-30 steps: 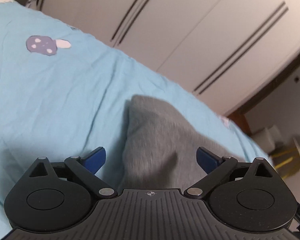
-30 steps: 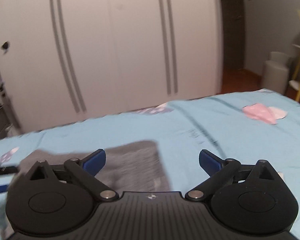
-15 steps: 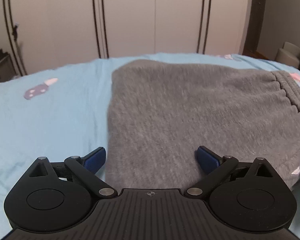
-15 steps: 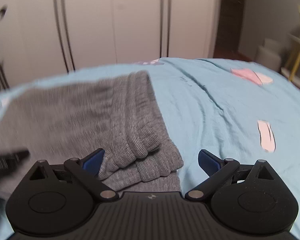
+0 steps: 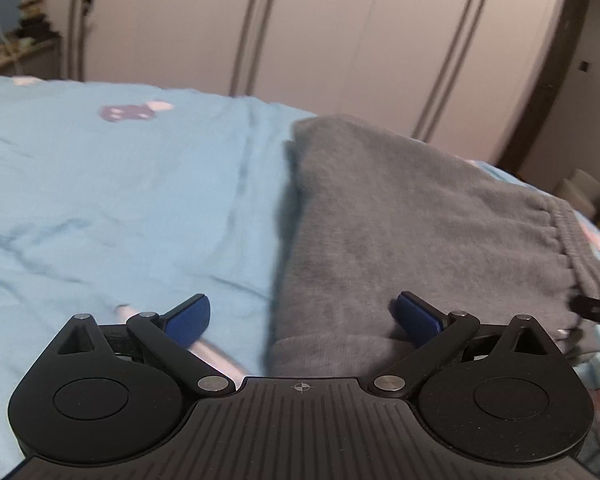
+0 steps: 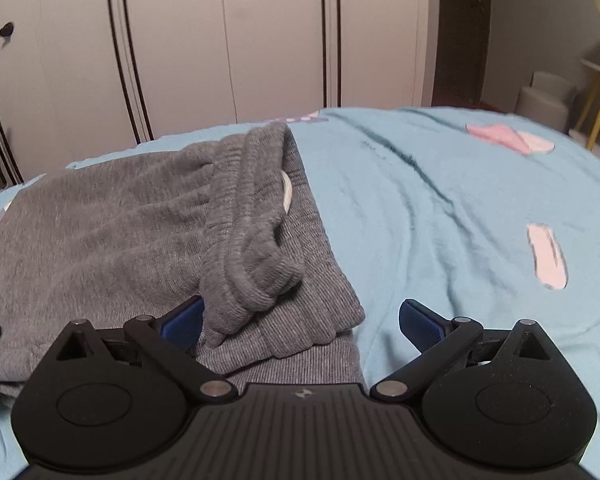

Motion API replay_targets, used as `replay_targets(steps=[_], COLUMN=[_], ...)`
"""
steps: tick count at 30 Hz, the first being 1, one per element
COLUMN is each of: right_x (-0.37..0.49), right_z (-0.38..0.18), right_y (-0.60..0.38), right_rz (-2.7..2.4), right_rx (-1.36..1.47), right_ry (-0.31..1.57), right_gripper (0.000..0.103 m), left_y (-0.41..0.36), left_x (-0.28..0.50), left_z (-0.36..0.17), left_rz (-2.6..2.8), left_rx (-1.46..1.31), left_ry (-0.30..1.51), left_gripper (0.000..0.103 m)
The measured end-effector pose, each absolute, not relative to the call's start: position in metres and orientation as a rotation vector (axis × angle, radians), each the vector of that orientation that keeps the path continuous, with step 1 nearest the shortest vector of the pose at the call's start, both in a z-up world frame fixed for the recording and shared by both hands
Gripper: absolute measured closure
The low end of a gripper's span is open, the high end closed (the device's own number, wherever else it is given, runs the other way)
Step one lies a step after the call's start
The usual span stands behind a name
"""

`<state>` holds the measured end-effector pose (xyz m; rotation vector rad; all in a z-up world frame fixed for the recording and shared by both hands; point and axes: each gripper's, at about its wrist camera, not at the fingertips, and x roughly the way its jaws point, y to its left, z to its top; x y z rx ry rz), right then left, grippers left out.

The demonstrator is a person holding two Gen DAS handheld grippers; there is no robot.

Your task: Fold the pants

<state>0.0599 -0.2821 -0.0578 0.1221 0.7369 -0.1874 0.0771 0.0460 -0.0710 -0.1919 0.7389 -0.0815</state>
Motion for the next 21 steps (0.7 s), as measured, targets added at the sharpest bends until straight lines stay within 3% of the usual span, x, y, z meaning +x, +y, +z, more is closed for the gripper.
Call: replay_targets(steps=[5,10,16,21], right_x=[0.040,0.023,-0.007,-0.023], right_z=[-0.054,-0.063,-0.042,-0.026], right_y=[-0.290,-0.282,-0.272,-0.254], right_rz=[-0.208,-0.266,-0.221,-0.173], right_rx=[0.233,0.233,0.266,0.233], right_ry=[0.740,0.873,0.824,0.954], right_gripper=[0.002,0.002,0.002,0.002], left_y=[0.058,0.067,0.071,0.040], left_x=[0.059,0.041,0.009,-0.015], left_z=[-0.065,-0.059,-0.043,-0.027], left_rz=[-0.008,0.061,0.104,0.024], left_rx=[-0.197,-0.228,-0.289,-0.125], left_ry=[0.757,0.832,0.905,0.957], left_gripper=[0.001,0.002,0.002,0.002])
